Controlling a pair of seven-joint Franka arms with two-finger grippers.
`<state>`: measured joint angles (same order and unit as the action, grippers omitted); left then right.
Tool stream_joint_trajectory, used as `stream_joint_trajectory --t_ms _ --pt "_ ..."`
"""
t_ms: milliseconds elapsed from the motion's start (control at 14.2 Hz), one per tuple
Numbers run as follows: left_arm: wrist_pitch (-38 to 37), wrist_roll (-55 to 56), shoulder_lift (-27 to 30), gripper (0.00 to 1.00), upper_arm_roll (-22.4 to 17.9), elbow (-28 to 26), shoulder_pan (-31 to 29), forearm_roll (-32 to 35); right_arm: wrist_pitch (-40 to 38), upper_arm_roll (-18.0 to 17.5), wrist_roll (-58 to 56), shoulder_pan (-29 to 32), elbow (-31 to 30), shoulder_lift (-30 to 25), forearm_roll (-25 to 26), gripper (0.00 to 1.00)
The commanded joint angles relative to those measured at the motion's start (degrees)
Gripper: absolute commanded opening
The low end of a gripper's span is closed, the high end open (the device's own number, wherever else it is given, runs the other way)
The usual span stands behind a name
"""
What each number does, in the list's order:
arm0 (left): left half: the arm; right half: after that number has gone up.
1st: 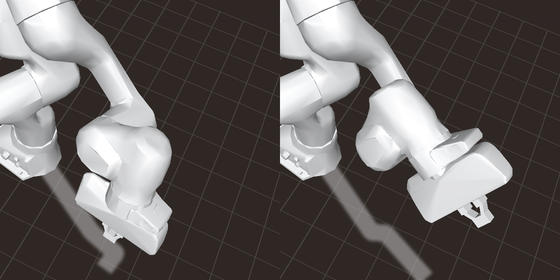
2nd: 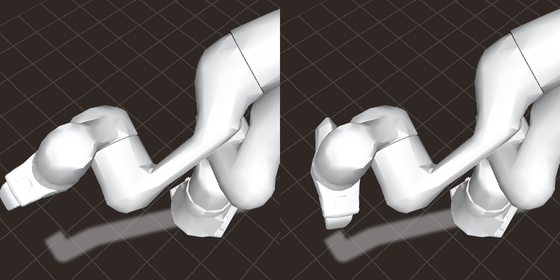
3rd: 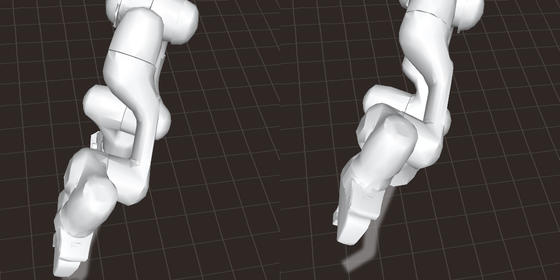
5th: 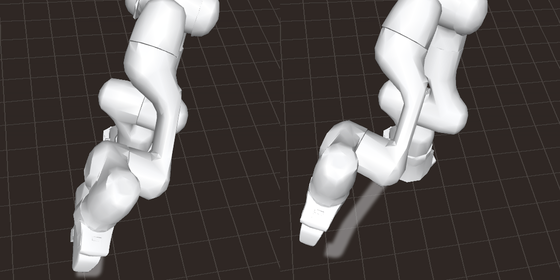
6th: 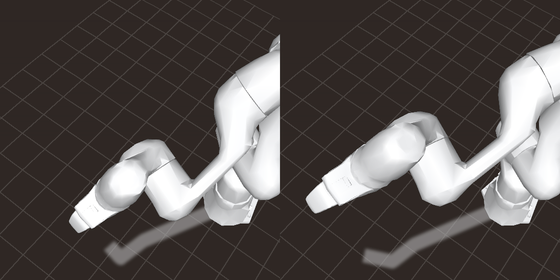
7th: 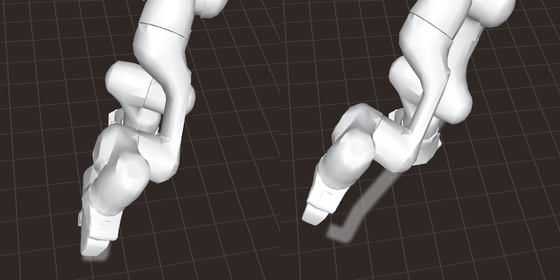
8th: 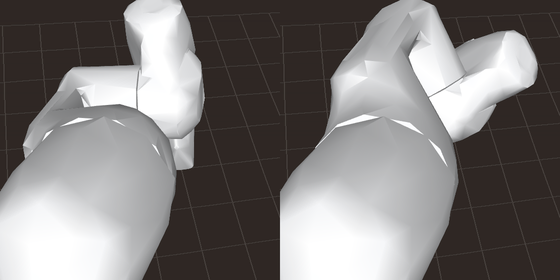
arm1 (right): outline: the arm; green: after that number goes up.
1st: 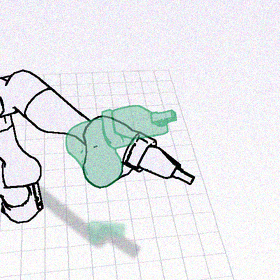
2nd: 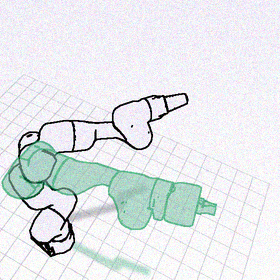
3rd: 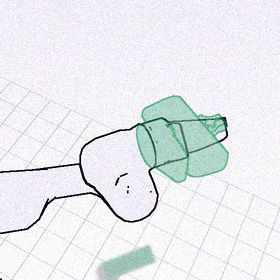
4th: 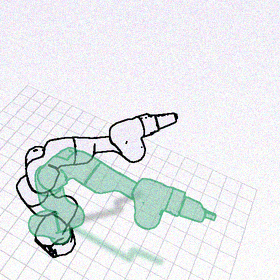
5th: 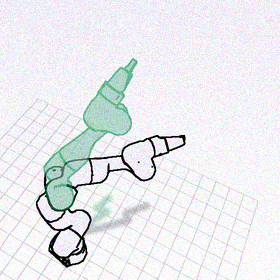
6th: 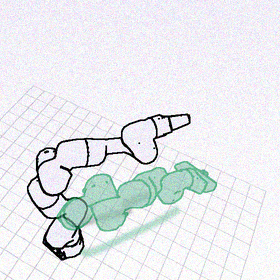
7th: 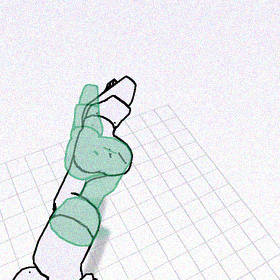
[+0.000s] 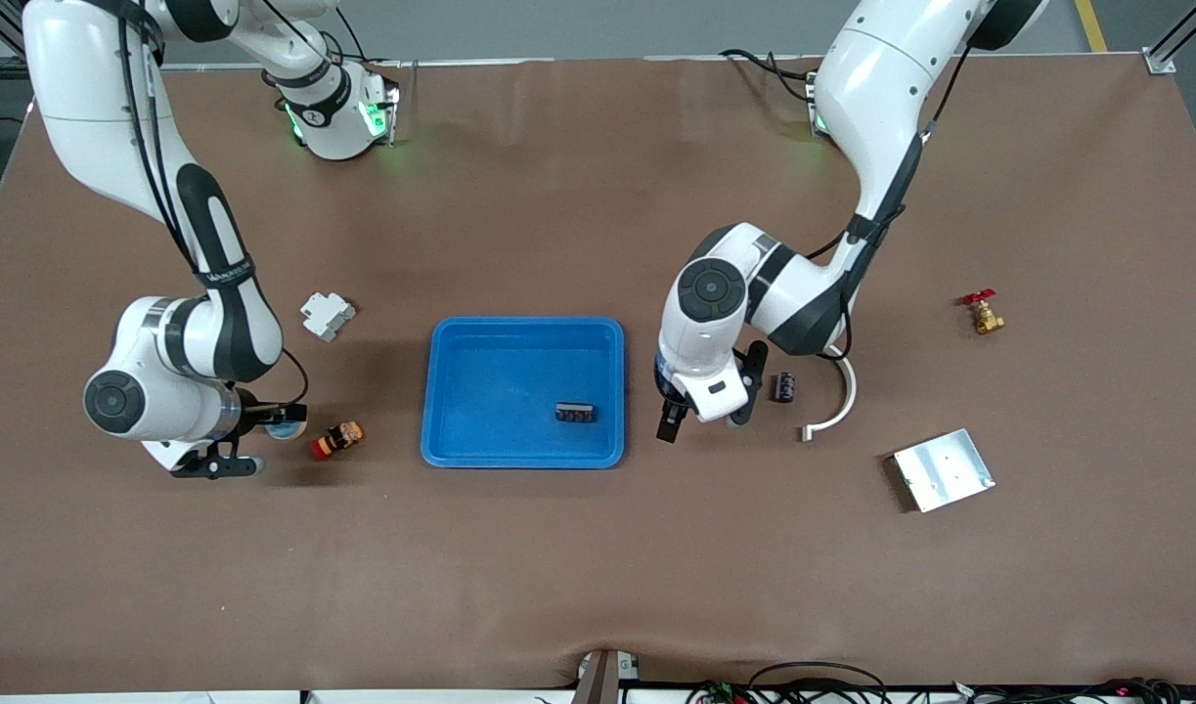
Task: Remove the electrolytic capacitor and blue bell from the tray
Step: 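Move the left gripper to the other capacitor while the right gripper withdraws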
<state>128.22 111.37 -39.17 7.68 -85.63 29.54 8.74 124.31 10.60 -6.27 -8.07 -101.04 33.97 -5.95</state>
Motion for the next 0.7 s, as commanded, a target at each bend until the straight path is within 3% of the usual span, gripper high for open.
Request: stream_joint_trajectory --t_ms 0,211,423,634 --pt "-4.63 4.79 -3.53 1.00 -1.00 6.50 1.75 0.40 -6.51 -0.41 1.17 1.03 0.92 -5.40 0.86 1.00" --pt "-4.91 12.72 -5.74 1.00 -1.61 9.95 3.32 0.58 -14.35 -0.58 1.34 1.04 3.30 -10.13 0.86 1.00" --pt "-5.35 16.06 -6.96 1.00 -6.00 11.61 8.24 -0.12 -19.70 -1.28 1.34 1.04 3.39 -16.90 0.77 1.00" --pt "-5.26 19.05 -10.65 1.00 -5.84 16.09 9.83 -0.21 -25.33 -3.21 2.74 2.61 3.74 -24.28 1.20 1.00"
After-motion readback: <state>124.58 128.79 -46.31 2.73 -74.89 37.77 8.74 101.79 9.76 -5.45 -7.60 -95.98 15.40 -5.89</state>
